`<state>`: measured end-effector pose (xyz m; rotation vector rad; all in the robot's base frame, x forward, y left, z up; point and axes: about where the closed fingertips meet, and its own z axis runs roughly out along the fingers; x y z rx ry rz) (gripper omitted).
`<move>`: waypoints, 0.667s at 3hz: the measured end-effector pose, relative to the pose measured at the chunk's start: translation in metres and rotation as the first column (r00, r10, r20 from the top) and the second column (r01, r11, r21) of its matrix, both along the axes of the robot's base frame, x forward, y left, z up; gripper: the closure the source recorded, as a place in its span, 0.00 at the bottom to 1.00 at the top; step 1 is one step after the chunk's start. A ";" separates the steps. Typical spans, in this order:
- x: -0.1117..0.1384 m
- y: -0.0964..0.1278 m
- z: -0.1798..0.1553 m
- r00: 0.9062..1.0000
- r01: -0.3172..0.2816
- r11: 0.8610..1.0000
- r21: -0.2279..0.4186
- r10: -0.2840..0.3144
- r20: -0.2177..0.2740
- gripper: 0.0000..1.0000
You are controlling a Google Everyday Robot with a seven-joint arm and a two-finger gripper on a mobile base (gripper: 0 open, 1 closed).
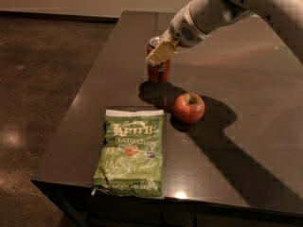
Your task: Move coke can near green jalapeno chip bag
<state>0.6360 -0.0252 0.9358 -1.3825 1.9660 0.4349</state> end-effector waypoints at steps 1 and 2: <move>-0.037 0.018 -0.003 0.995 -0.097 0.995 0.004 0.097 -0.004 1.00; -0.062 0.037 -0.008 0.984 -0.177 0.984 0.010 0.177 -0.013 1.00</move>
Offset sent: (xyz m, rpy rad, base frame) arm -0.0930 0.0570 -0.0127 0.0154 0.0236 0.2748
